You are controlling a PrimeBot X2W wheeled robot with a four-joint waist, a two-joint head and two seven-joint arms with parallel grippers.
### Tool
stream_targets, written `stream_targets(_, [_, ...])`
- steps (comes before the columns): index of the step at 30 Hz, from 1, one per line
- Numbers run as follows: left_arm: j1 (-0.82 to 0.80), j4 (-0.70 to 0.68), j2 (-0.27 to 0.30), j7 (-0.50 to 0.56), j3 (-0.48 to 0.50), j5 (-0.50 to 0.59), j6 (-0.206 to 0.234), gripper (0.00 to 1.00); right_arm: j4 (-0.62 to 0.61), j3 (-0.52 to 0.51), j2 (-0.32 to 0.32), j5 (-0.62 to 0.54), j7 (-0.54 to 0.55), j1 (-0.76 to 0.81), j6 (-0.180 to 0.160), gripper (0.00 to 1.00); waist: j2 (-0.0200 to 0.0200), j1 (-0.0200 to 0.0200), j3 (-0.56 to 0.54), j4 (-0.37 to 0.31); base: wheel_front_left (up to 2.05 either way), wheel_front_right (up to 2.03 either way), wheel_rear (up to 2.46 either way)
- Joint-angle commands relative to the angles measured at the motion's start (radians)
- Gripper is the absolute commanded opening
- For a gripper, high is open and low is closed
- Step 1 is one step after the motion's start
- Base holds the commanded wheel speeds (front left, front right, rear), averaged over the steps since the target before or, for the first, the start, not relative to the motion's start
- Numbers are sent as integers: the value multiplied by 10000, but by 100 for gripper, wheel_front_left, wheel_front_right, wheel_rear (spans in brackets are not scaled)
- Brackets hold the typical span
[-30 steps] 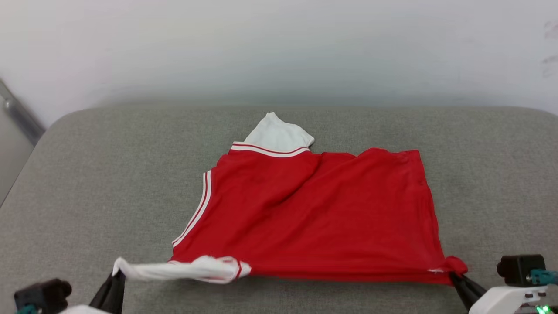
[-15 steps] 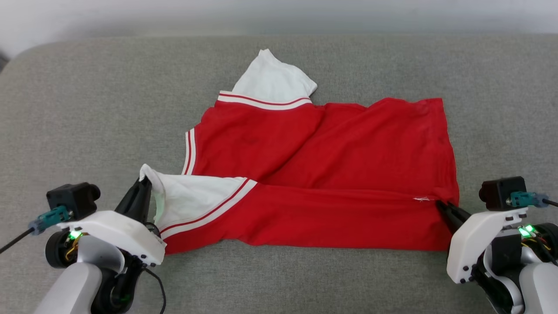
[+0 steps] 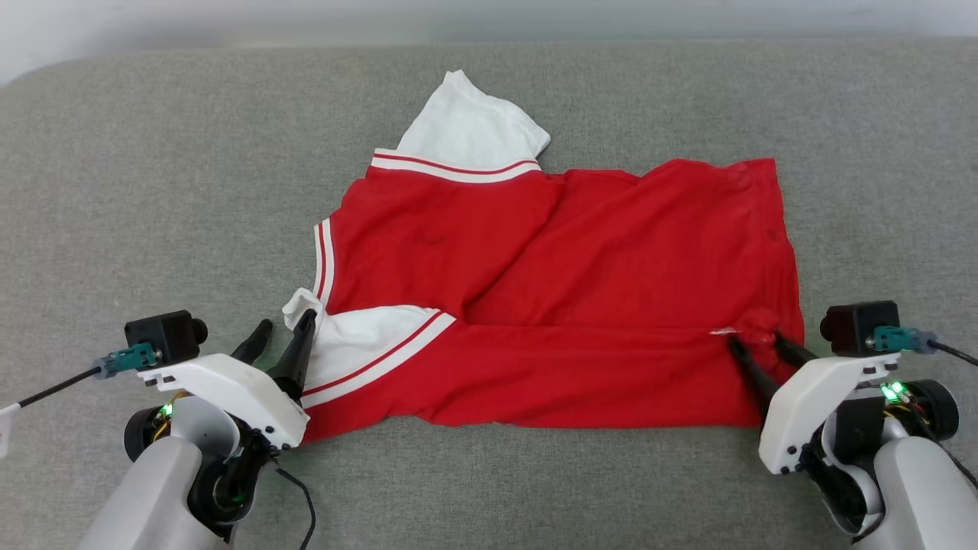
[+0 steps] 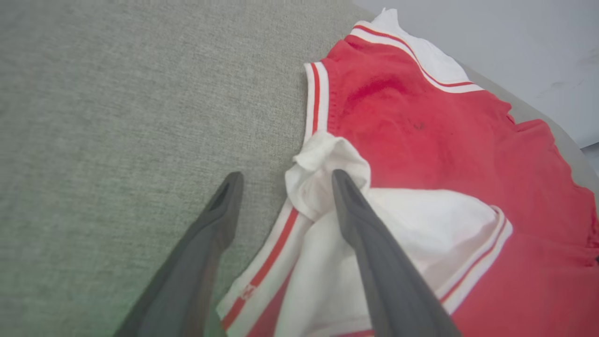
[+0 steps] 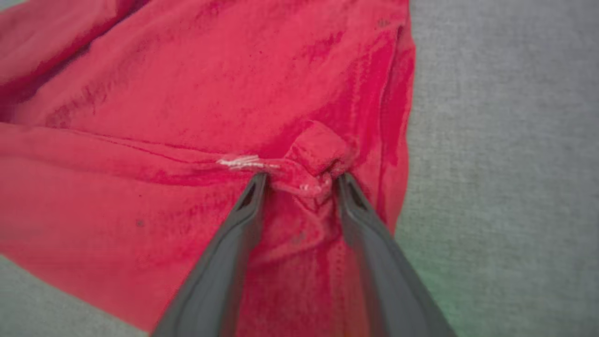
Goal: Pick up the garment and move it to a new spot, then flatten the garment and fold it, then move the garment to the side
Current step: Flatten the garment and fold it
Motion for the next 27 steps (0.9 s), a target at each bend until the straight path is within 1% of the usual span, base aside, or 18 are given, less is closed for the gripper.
stream_targets(1, [-148, 93, -15, -30, 7, -8, -53, 100, 69, 25, 26, 10, -201, -50, -12, 100, 0, -1, -128, -16, 0, 0, 0])
stream_targets(3, [-195, 306, -16, -44, -4, -27, -128, 100, -28, 39, 35, 115, -781, -30, -9, 100, 0, -1, -321, -17, 0, 0, 0])
stream_targets(4, [-235, 414, 47, -96, 5, 22, -122, 100, -140, -22, 67, 153, -1182, -19, -9, 100, 0, -1, -420, -22, 0, 0, 0])
stream_targets(5, [-218, 517, 108, -78, -7, 61, -97, 100, -271, -44, 131, 121, -1867, 122, -7, 100, 0, -1, -672, -47, 0, 0, 0])
stream_targets(6, [-173, 535, 198, -45, -10, 107, -53, 100, -366, -71, 156, 88, -2197, 189, -9, 100, 0, -1, -804, -82, 0, 0, 0])
stream_targets(10, [118, 339, 648, 237, -19, 231, 178, 100, -773, 19, 279, -50, -3069, 485, -7, 100, 0, -1, -1313, -289, 0, 0, 0])
stream_targets(15, [560, -572, 1536, 1185, -115, 382, 640, 100, -1319, 217, 308, -160, -3422, 982, -7, 100, 0, -1, -1808, -588, 0, 0, 0])
stream_targets(22, [1472, -2341, 2711, 3534, -303, -226, 1096, 100, -2186, 209, 486, -310, -3440, 1631, -7, 100, 0, -1, -1911, -952, 0, 0, 0])
stream_targets(25, [1850, -2848, 2990, 4406, -323, -660, 1323, 100, -2438, 239, 565, -328, -3374, 1766, -7, 100, 0, -1, -1751, -1142, 0, 0, 0])
stream_targets(27, [1978, -3052, 3129, 4771, -284, -867, 1460, 100, -2554, 270, 636, -322, -3364, 1760, -7, 100, 0, -1, -1576, -1262, 0, 0, 0])
